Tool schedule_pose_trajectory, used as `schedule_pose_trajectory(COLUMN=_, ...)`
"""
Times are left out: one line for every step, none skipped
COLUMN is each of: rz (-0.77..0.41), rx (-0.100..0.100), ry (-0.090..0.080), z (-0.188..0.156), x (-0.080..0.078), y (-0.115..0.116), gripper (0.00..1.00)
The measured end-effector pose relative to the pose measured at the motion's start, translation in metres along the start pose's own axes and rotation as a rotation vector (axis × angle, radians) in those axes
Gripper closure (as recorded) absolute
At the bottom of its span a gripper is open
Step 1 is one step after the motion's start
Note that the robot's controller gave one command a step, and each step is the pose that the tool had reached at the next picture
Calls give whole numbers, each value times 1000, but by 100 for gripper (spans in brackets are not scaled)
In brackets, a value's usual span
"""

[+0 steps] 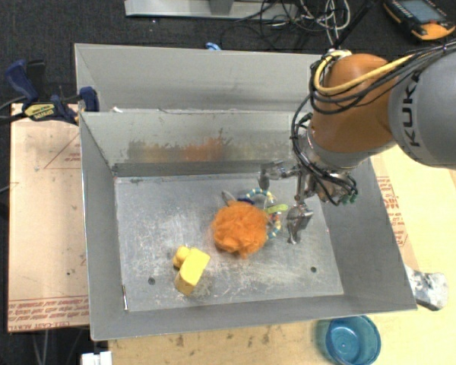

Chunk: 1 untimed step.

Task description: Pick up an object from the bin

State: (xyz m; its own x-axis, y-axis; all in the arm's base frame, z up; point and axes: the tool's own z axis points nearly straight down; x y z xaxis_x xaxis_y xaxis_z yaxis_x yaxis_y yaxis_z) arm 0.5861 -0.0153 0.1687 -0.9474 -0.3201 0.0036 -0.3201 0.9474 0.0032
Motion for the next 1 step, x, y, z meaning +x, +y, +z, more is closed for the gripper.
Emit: schedule_pose_trajectory(rz=0, rx=2, ry=-4, z=-2, x=-1, y=-1, gripper=0)
